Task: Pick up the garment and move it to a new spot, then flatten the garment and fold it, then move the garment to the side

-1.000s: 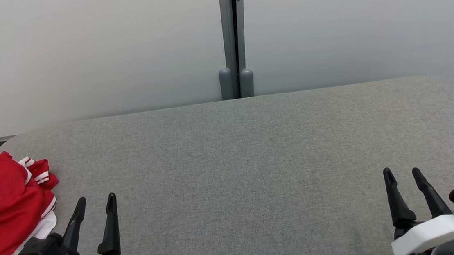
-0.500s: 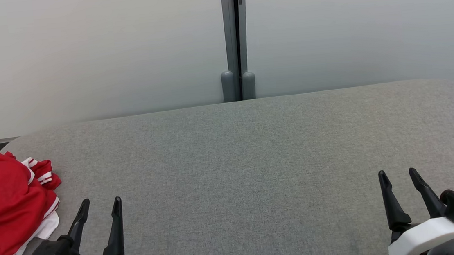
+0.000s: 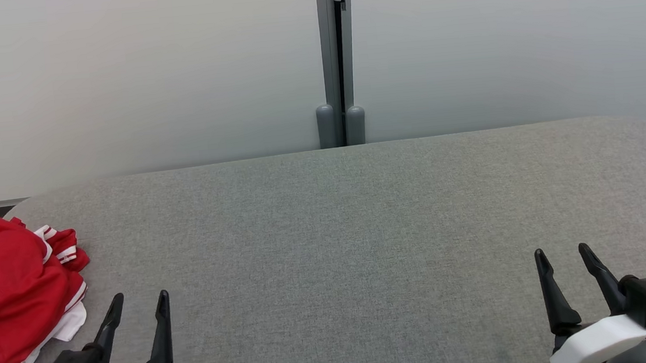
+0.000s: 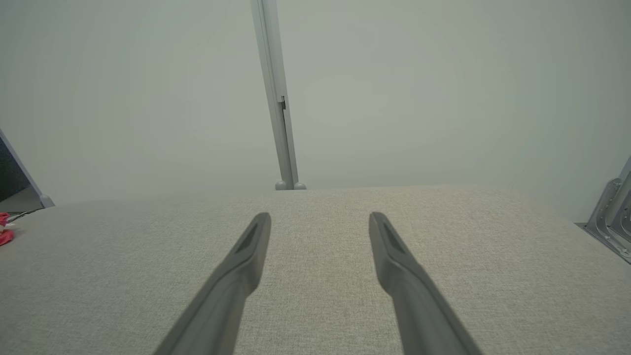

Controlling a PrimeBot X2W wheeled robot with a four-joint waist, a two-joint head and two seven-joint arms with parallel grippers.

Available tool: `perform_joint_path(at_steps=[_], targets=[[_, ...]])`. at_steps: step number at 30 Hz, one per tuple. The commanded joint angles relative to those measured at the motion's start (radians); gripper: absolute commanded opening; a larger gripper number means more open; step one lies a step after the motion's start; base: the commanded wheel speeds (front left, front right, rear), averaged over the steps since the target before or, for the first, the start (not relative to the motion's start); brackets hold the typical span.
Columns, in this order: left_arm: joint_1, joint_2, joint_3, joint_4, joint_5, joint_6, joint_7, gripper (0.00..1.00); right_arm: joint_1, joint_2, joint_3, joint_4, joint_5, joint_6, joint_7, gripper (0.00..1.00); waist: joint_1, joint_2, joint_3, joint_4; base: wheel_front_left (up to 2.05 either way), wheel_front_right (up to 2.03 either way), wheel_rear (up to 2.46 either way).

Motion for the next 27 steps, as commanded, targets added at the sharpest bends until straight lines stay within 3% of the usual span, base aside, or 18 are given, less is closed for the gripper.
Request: perform_joint_path(at_steps=[1,18,27], targets=[[0.0,0.002,0.007,0.004,0.011,-0.001,-0.007,1.0,0.007,-0.001,-0.003,-0.001,-0.016,0.0,-0.006,1.0,0.0,0.0,0.0,0.001,0.0,0.0,0.0],[-0.021,-0.004,0.007,0.038,-0.015,-0.001,-0.007,1.0,0.004,0.009,-0.016,0.0,-0.013,0.0,-0.003,1.0,0.0,0.0,0.002,0.012,0.0,0.0,0.0],[-0.047,-0.002,0.023,0.052,-0.017,0.002,-0.007,1.0,0.007,0.006,0.012,-0.043,-0.031,0.0,0.01,1.0,0.0,0.0,0.006,0.117,0.0,0.0,0.0]])
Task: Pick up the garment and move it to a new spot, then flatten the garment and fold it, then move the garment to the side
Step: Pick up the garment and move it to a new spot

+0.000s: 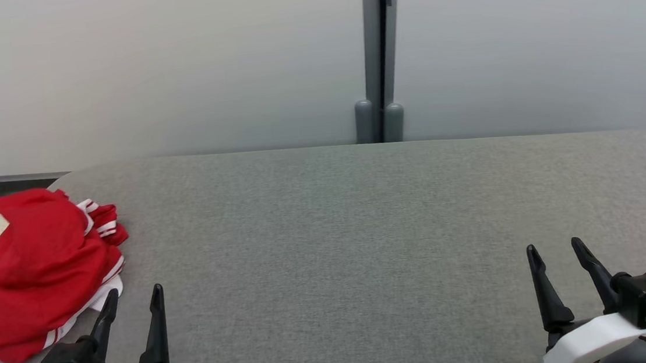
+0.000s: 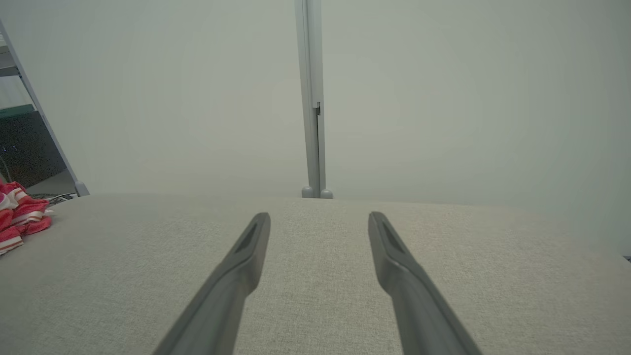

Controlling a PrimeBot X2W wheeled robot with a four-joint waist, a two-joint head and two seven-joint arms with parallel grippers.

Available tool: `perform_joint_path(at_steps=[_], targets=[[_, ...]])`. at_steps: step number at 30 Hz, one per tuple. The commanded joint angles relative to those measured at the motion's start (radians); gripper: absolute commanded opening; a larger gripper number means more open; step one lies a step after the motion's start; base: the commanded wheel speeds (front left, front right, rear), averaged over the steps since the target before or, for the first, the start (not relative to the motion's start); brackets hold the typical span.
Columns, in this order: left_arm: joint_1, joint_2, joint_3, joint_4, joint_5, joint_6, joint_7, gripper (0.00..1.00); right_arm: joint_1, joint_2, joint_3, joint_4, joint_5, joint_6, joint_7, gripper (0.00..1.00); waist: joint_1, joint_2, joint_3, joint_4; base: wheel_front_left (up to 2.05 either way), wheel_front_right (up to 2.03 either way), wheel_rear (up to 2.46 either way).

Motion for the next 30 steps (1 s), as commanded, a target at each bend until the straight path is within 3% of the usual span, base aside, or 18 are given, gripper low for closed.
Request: perform_joint_path(at_steps=[1,16,30], targets=[[-0.017,0.011,0.011,0.004,0.008,0.002,-0.002,1.0,0.002,0.001,0.012,-0.015,0.004,0.0,0.007,1.0,0.0,0.0,0.002,0.063,0.0,0.0,0.0],[-0.002,0.041,0.087,0.012,-0.001,0.007,-0.002,1.0,-0.014,0.015,0.088,-0.063,0.011,0.0,0.032,1.0,0.0,0.0,0.009,0.362,0.0,0.0,0.0],[-0.017,0.023,0.116,-0.003,0.01,0.005,-0.002,1.0,-0.037,0.02,0.102,-0.051,0.007,0.0,0.034,1.0,0.0,0.0,0.034,0.386,0.0,0.0,0.0]])
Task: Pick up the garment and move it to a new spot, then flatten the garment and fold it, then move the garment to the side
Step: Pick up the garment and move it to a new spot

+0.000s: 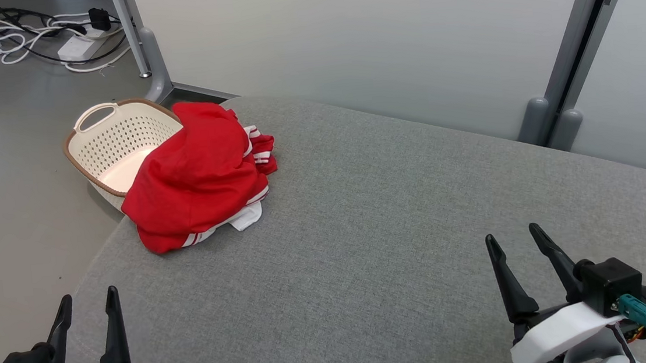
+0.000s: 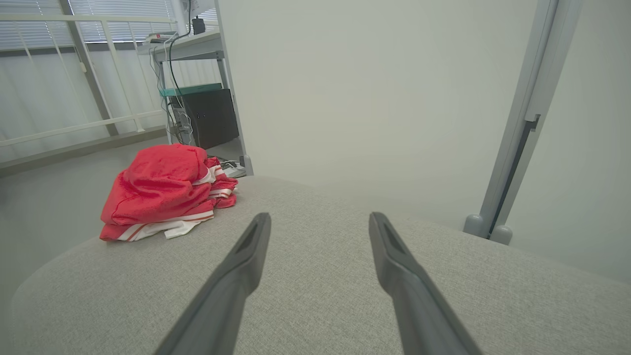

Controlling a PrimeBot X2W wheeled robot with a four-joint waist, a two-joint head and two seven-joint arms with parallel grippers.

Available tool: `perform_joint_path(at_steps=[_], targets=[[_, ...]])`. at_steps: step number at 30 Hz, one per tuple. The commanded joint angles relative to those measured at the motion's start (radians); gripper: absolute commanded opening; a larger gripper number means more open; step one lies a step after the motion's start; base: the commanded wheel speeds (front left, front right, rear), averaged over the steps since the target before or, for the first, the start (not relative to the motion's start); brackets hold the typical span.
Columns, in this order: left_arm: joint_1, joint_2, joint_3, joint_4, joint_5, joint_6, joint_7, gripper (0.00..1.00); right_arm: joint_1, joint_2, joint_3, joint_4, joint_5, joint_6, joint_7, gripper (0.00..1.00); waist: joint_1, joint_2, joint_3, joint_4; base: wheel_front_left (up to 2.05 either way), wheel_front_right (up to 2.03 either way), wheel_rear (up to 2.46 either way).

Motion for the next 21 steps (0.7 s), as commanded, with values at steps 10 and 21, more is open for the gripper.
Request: perform_joint_path(at_steps=[10,21], targets=[[-0.173,0.016,-0.023,0.108,-0.025,-0.004,-0.001,1.0,-0.05,-0.024,-0.013,-0.085,-0.049,0.0,0.064,1.0,0.0,0.0,0.152,-0.076,0.0,0.0,0.0],[-0.496,0.071,-0.066,0.512,-0.124,-0.004,-0.001,1.0,-0.164,-0.046,-0.036,-0.186,-0.108,0.0,0.125,1.0,0.0,0.0,0.399,-0.182,0.0,0.0,0.0]])
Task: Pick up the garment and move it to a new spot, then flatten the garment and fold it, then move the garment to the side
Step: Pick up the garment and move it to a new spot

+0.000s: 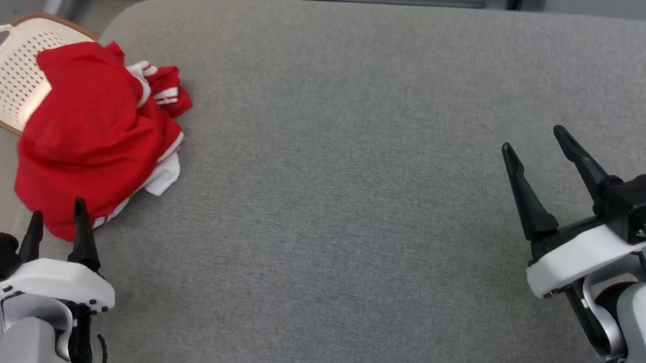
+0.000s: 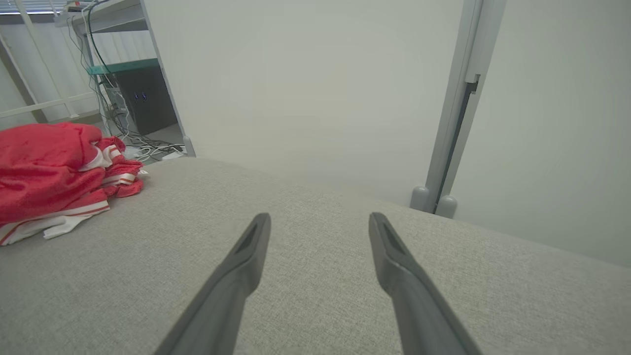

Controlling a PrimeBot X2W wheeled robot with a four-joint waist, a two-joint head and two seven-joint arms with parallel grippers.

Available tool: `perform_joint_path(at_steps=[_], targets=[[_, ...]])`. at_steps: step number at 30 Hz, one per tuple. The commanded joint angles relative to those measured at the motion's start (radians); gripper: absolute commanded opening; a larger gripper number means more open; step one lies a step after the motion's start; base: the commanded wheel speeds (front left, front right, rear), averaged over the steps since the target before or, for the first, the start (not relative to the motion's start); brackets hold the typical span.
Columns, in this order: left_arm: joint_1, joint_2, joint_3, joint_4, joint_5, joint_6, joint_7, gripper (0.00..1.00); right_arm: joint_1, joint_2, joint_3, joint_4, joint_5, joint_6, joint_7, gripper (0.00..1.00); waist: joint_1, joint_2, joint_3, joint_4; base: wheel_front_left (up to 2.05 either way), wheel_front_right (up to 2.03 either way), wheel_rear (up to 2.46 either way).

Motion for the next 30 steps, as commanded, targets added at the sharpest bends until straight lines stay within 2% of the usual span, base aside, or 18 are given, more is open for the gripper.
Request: perform_joint_path(at_steps=[1,8,9,10,11,16,22,25,30], targets=[[-0.02,0.006,-0.002,0.014,-0.008,0.0,0.0,1.0,-0.014,-0.006,0.0,-0.006,-0.006,0.0,0.002,1.0,0.0,0.0,0.077,-0.056,0.0,0.0,0.0],[-0.133,0.036,-0.046,0.22,-0.078,0.0,0.0,1.0,-0.035,0.005,-0.007,-0.004,-0.016,0.0,-0.004,1.0,0.0,0.0,0.116,-0.067,0.0,0.0,0.0],[-0.142,0.042,-0.054,0.23,-0.086,0.0,0.0,0.51,-0.035,0.007,-0.009,-0.003,-0.015,0.0,-0.006,1.0,0.0,0.0,0.116,-0.066,0.0,0.0,0.0],[-0.151,0.054,-0.056,0.231,-0.096,0.0,0.0,0.13,-0.037,0.008,-0.01,-0.001,-0.015,0.0,-0.007,1.0,0.0,0.0,0.116,-0.065,0.0,0.0,0.0],[-0.154,0.061,-0.063,0.229,-0.1,0.0,0.0,0.0,-0.038,0.009,-0.012,0.003,-0.015,0.0,-0.008,1.0,0.0,0.0,0.114,-0.062,0.0,0.0,0.0],[-0.118,0.083,-0.063,0.118,-0.107,0.0,-0.001,0.0,-0.028,0.015,-0.017,0.024,-0.005,0.0,-0.024,1.0,0.0,0.0,0.077,-0.052,0.0,0.0,0.0],[-0.025,0.095,-0.017,-0.14,-0.049,0.0,-0.001,0.0,-0.004,0.025,-0.027,0.044,0.013,0.0,-0.051,1.0,0.0,0.0,-0.002,-0.046,0.0,0.0,0.0],[0.036,0.074,0.0,-0.287,-0.009,0.0,-0.001,0.0,0.017,0.028,-0.035,0.061,0.024,0.0,-0.064,1.0,0.0,0.0,-0.055,-0.049,0.0,0.0,0.0],[0.15,0.034,-0.034,-0.492,0.044,0.0,-0.001,0.0,0.051,0.035,-0.046,0.08,0.051,0.0,-0.084,1.0,0.0,0.0,-0.134,-0.071,0.0,0.0,0.0]])
